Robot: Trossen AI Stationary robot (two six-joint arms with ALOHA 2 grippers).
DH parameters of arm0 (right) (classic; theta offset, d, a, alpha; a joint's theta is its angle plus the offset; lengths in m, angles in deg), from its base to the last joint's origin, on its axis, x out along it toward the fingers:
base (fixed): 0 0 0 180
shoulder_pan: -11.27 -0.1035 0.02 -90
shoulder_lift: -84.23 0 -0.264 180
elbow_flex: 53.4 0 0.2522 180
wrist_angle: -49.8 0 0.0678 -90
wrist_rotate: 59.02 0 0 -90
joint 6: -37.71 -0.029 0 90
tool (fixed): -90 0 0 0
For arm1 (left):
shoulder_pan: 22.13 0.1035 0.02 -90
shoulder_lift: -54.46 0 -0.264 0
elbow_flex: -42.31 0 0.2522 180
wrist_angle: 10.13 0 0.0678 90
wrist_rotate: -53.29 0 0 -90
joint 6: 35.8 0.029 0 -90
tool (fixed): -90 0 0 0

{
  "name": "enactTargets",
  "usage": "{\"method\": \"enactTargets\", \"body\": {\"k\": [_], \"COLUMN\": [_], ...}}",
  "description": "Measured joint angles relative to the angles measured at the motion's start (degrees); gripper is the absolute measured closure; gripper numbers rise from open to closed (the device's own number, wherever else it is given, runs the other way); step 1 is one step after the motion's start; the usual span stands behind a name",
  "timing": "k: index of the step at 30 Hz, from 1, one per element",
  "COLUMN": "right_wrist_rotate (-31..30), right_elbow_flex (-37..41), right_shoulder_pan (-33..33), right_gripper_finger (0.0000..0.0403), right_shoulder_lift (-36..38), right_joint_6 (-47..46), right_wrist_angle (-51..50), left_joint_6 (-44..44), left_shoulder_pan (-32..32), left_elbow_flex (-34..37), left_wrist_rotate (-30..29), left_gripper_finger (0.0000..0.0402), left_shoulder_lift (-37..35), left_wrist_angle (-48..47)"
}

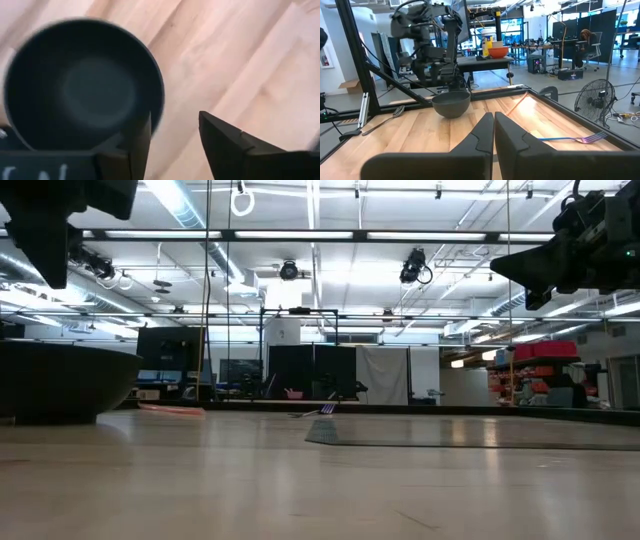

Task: Pick & Place Utensil
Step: Put the black bowl on the center of the mat

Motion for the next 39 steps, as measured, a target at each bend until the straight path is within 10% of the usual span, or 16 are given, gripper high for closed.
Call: {"method": "enactTargets", "body": {"k": [39], "right_wrist_rotate": [0.02], "right_elbow_flex": [0.00], "right_shoulder_pan": [-0.01], "right_gripper_finger": [0.0385], "right_shoulder_lift": [-0.02], "right_joint_6": [0.00], "right_wrist_angle": [0.00], "left_joint_6": [2.92], "left_shoulder_pan": [6.34], "left_elbow_flex": [0.07], "left_wrist_rotate": [0.89], "left_gripper_finger": [0.0200], "left_shoulder_lift": [26.44], "left_wrist_angle": [6.70]}}
